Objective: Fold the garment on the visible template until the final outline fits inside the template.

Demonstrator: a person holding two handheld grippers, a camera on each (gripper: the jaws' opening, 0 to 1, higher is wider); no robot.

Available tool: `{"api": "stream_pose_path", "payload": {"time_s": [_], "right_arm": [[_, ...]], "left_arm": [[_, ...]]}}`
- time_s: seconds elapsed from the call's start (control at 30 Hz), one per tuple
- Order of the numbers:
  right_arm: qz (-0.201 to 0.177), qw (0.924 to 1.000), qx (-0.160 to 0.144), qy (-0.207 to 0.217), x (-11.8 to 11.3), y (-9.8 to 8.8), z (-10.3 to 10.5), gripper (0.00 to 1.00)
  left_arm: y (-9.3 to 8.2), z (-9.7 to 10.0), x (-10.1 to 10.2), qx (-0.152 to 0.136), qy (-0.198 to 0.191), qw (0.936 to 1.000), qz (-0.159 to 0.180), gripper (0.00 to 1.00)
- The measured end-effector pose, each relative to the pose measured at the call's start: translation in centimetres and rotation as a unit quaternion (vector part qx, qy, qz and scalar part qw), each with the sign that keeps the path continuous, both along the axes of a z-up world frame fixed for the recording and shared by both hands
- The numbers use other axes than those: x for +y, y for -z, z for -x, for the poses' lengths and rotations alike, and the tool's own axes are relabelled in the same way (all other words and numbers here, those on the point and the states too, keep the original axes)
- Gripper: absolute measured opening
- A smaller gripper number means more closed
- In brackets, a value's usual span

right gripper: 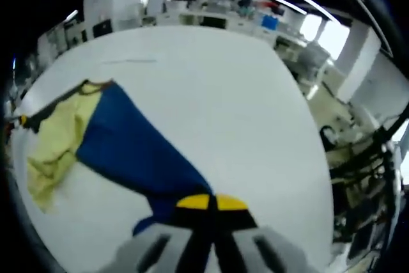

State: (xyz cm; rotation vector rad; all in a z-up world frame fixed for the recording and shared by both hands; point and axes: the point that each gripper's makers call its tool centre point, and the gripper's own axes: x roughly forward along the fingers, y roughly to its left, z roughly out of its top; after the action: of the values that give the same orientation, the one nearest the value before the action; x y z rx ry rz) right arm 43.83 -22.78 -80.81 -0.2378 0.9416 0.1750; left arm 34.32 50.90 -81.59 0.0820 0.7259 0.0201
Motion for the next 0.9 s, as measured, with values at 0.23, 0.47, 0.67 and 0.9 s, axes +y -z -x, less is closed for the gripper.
{"api": "stream_pose_path", "payload": {"time_s": [0.23,0.47,0.67,0.9], "right_arm": [[-0.021,0.9996,-0.015,0.009,0.1,-0.8,-0.5,0.09],[-0.066,0.9976,-0.022,-0.010,2.1,-2.0,-0.2,0.47],[-0.105,0.9922,-0.019,-0.064,6.2,-3.1,0.8,0.74],[-0.142,0.9782,-0.015,-0.151,12.1,-4.7,2.8,0.96]], "left_arm": [[-1.0,0.2,0.1,-0.030,-0.005,0.9995,0.000,0.17],[-2.6,0.8,-2.4,-0.068,0.012,0.9974,0.021,0.46],[-3.6,1.0,-5.0,-0.092,0.055,0.9934,0.039,0.71],[-4.4,1.6,-8.5,-0.103,0.099,0.9880,0.059,0.89]]}}
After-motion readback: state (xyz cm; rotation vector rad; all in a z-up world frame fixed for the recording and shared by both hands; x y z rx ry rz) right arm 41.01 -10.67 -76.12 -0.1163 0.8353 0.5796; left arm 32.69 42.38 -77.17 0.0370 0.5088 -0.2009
